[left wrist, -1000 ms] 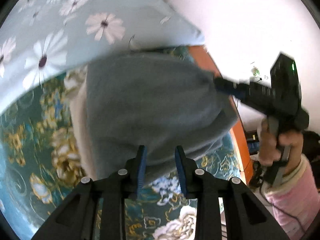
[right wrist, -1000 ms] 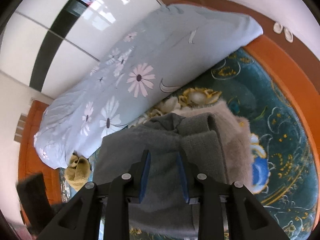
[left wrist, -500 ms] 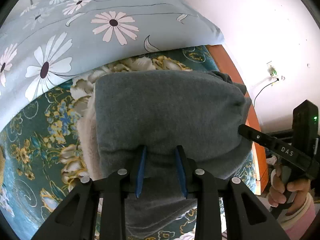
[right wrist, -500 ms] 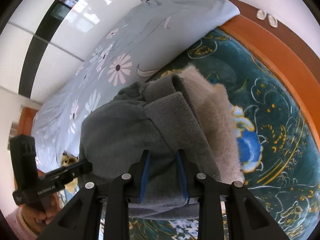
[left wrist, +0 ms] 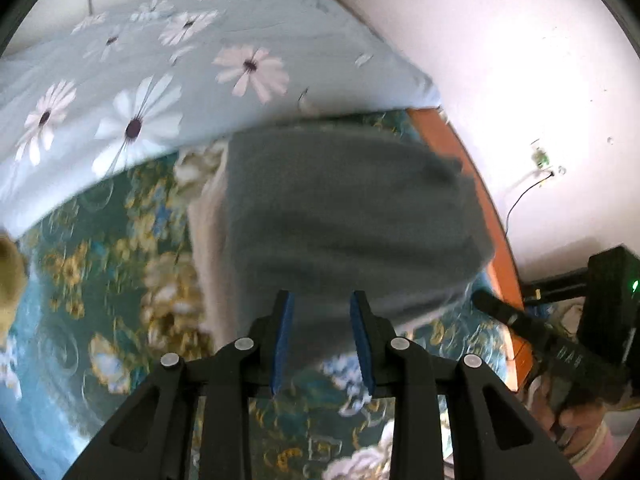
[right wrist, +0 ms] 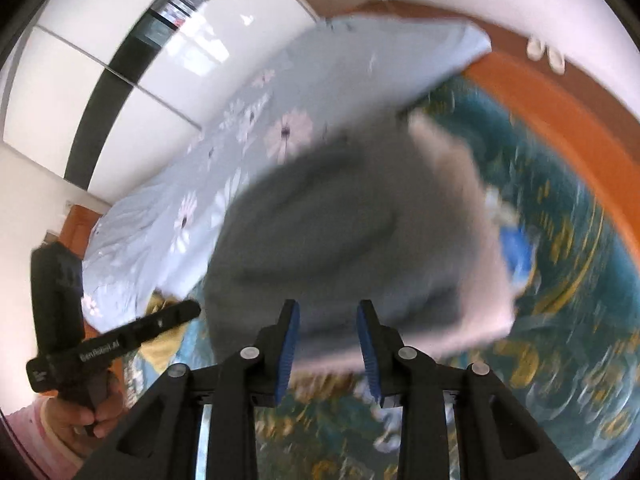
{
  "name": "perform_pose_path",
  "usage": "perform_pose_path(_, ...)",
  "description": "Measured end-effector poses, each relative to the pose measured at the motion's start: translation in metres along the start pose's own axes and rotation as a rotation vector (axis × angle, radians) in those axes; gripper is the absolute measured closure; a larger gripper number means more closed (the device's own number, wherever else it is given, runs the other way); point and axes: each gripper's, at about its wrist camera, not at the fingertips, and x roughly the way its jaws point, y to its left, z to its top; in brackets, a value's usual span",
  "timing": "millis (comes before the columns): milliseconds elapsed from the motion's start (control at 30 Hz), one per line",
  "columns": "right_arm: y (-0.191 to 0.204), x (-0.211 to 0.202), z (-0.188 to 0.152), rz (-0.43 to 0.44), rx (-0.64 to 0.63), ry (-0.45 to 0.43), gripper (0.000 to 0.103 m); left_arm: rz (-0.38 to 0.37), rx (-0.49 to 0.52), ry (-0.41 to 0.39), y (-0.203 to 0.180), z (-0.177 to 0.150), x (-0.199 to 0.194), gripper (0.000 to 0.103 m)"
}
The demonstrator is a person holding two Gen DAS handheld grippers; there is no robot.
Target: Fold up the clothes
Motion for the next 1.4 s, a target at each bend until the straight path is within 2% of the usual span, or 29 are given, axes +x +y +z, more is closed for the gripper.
perform_pose_path(100, 0.006, 0.021, -0.036, -0.037, -0.006, 0.098, 0.07, 0.025, -0.056, 0.071, 0.01, -0.024, 0.009, 0.057)
perform_pose_path(133, 0.008, 0.025, -0.044, -0.045, -0.014, 0.111, 0.07, 0.033, -0.069, 0.089, 0.013, -0.032, 0.012, 0.049)
perform_pose_path(267, 0.015, 0.034, -0.064, -0.094, -0.043, 0.143, 0.066, 0.085, -0.111, 0.123, 0.023, -0.06, 0.018, 0.04)
perform_pose_path(367, 0.02, 0.041, -0.079, -0.131, -0.065, 0.168, 0.052, 0.116, -0.121, 0.126, 0.027, -0.075, 0.016, 0.04)
perform_pose_path(500, 0.027, 0.045, -0.092, -0.161, -0.093, 0.183, 0.044, 0.16, -0.088, 0.111, 0.024, -0.087, 0.009, 0.037)
perform_pose_path(567, 0.031, 0.045, -0.094, -0.169, -0.106, 0.184, 0.043, 0.189, -0.067, 0.105, 0.023, -0.091, 0.006, 0.029)
perform_pose_path(767, 0.042, 0.048, -0.094, -0.191, -0.142, 0.174, 0.029, 0.206, -0.091, 0.112, 0.035, -0.093, 0.003, 0.029)
perform_pose_path(900, 0.047, 0.048, -0.093, -0.209, -0.165, 0.162, 0.015, 0.243, -0.115, 0.129, 0.043, -0.095, 0.008, 0.029)
perform_pose_path(967, 0.049, 0.049, -0.093, -0.215, -0.174, 0.159, 0.013, 0.26, -0.11, 0.113, 0.044, -0.095, 0.008, 0.029)
perform_pose_path(1067, 0.05, 0.051, -0.093, -0.222, -0.187, 0.158, 0.002, 0.284, -0.103, 0.088, 0.046, -0.097, 0.009, 0.028)
perform_pose_path(1133, 0.05, 0.052, -0.093, -0.228, -0.195, 0.156, 0.0, 0.305, -0.086, 0.064, 0.045, -0.097, 0.01, 0.026)
perform_pose_path(1167, 0.05, 0.053, -0.093, -0.231, -0.2, 0.155, 0.0, 0.317, -0.073, 0.051, 0.043, -0.097, 0.01, 0.019)
perform_pose_path(1200, 0.049, 0.054, -0.092, -0.233, -0.202, 0.154, 0.0, 0.331, -0.065, 0.042, 0.042, -0.096, 0.011, 0.017)
perform_pose_path(1400, 0.046, 0.058, -0.089, -0.247, -0.217, 0.149, 0.0, 0.343, -0.108, 0.015, 0.048, -0.091, 0.017, 0.017)
